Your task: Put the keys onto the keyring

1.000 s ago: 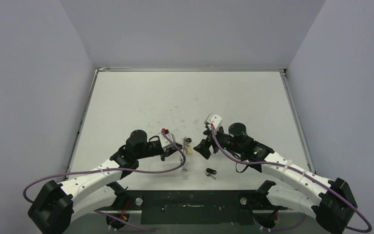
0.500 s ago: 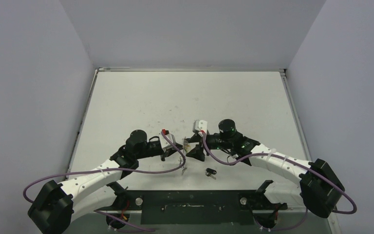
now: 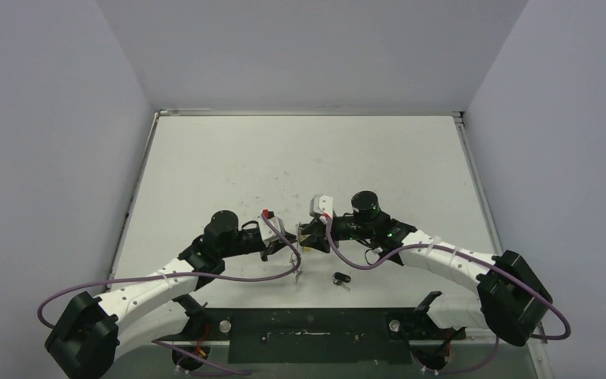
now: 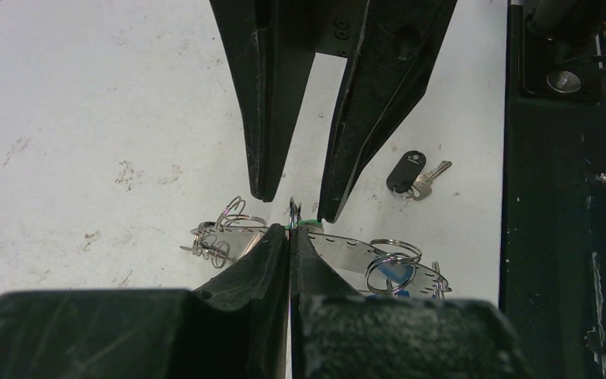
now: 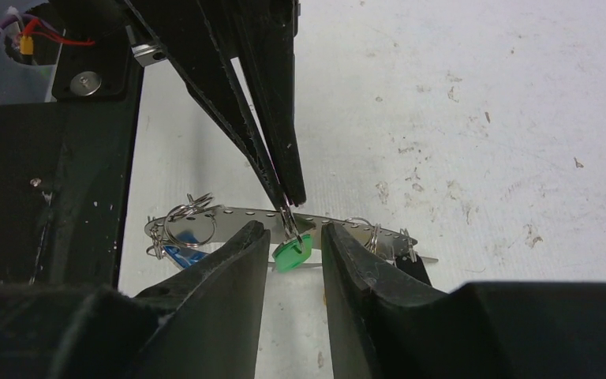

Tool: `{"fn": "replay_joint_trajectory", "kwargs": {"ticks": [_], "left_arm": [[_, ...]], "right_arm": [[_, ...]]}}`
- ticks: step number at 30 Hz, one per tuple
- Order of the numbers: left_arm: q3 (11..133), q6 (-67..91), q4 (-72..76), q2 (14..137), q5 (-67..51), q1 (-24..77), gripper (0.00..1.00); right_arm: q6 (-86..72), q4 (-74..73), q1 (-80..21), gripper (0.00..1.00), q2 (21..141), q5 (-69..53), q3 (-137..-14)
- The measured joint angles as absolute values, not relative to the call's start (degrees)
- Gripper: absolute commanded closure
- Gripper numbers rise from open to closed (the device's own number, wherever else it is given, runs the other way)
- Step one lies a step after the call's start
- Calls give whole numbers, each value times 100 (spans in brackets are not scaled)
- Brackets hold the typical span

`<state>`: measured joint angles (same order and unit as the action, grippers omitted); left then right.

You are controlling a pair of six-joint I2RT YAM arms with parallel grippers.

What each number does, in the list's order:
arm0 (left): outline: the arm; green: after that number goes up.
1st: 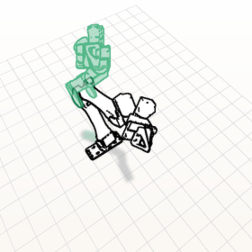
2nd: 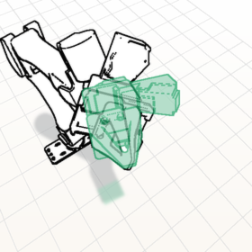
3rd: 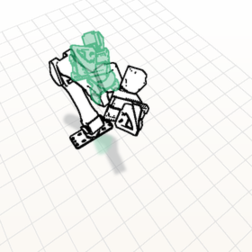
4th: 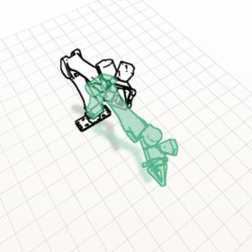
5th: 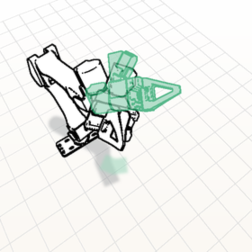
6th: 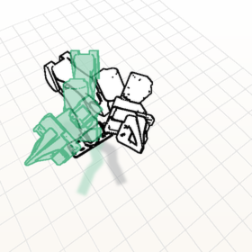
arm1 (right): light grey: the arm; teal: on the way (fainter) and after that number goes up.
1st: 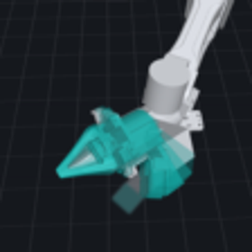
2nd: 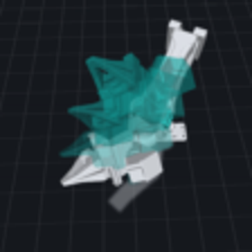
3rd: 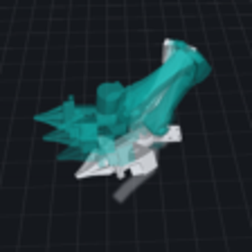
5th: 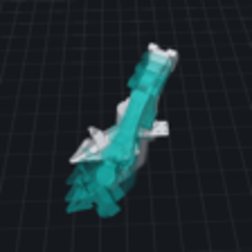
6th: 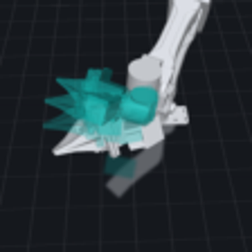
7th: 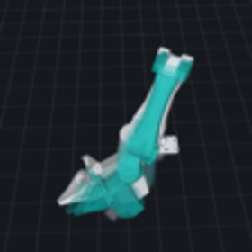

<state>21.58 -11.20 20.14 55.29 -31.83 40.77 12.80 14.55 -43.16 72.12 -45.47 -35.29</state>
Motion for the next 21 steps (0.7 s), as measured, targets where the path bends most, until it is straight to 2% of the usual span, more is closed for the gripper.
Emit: {"fn": "replay_joint_trajectory", "kwargs": {"ticks": [11,20,21], "left_arm": [[2156,-1120,2010,5529,-3170,4077,100],[2147,-1120,2012,5511,-3155,4077,99],[2147,-1118,2010,5507,-3155,4077,92]], "right_arm": [[1433,1406,-4316,100,7380,-4707,-3662],[1542,1072,-4311,100,7387,-4779,-3822],[1586,978,-4311,100,7380,-4764,-3857]]}}
